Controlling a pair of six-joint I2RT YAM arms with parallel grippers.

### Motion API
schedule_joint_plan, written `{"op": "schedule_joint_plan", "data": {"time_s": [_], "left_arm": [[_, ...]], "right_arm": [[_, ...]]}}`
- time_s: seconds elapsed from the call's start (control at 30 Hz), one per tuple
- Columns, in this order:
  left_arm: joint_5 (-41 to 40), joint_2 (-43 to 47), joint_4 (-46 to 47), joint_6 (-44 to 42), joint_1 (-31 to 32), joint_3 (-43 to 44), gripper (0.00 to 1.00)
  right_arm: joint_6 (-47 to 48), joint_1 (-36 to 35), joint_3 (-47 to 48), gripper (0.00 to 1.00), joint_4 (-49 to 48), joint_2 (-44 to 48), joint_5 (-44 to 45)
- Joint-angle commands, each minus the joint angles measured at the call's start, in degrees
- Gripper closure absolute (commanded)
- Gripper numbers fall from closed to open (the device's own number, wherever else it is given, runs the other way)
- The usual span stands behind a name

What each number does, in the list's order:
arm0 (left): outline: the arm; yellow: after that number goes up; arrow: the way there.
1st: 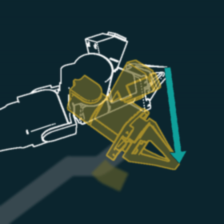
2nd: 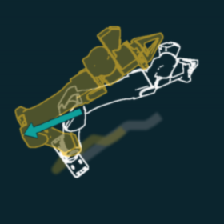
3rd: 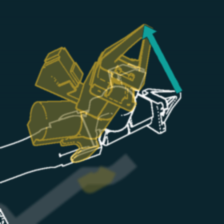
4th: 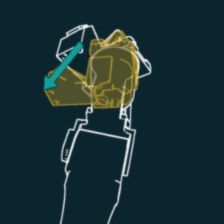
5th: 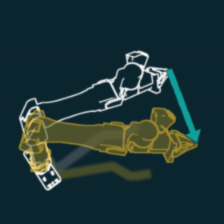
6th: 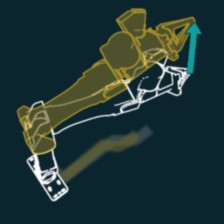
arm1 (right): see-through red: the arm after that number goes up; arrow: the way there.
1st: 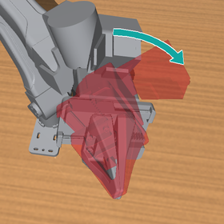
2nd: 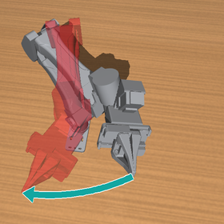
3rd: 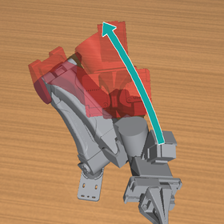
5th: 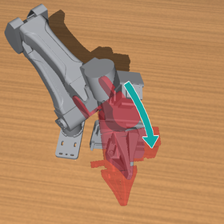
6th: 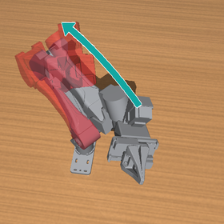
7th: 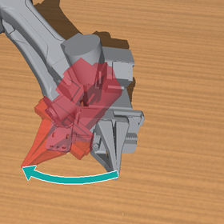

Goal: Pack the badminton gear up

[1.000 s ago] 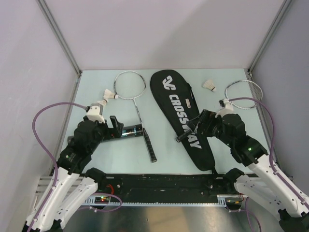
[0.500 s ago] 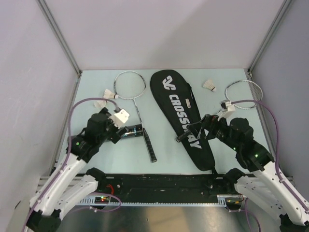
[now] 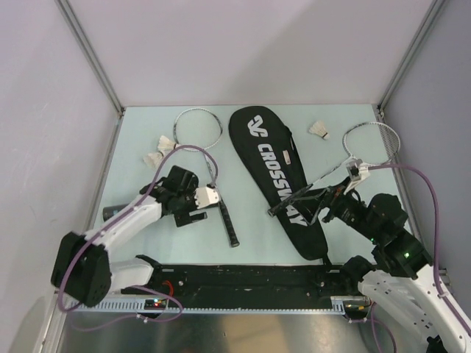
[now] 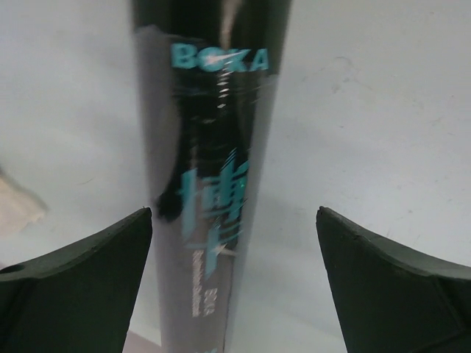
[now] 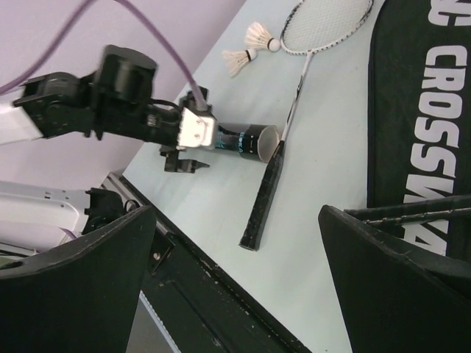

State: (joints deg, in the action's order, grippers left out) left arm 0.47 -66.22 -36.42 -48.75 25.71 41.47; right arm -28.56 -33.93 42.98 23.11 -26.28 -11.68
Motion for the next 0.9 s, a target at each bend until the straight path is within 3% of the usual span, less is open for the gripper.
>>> {"op": "schedule_joint_plan", "data": {"time_s": [0.0, 0.33, 0.63, 0.87], "left_arm": [[3.86, -6.30, 1.40, -4.67, -0.40, 3.32, 0.05], [4.85, -11.77, 5.69, -4.22, -0.44, 2.62, 0.13], [4.54, -11.37, 6.22, -4.65, -0.40, 1.29, 0.05], [4.54, -14.60, 6.41, -1.26, -0.34, 2.25, 0.20]], "right_arm": [[0.85, 0.34, 0.17, 0.01, 1.43, 3.05, 0.35], [0.82, 0.45, 0.17, 0.01, 3.04, 4.29, 1.79], [0.45, 0.61, 0.16, 0.01, 3.49, 4.81, 1.55], [0.09, 0.56, 0.17, 0.01, 3.87, 5.05, 1.06]]}}
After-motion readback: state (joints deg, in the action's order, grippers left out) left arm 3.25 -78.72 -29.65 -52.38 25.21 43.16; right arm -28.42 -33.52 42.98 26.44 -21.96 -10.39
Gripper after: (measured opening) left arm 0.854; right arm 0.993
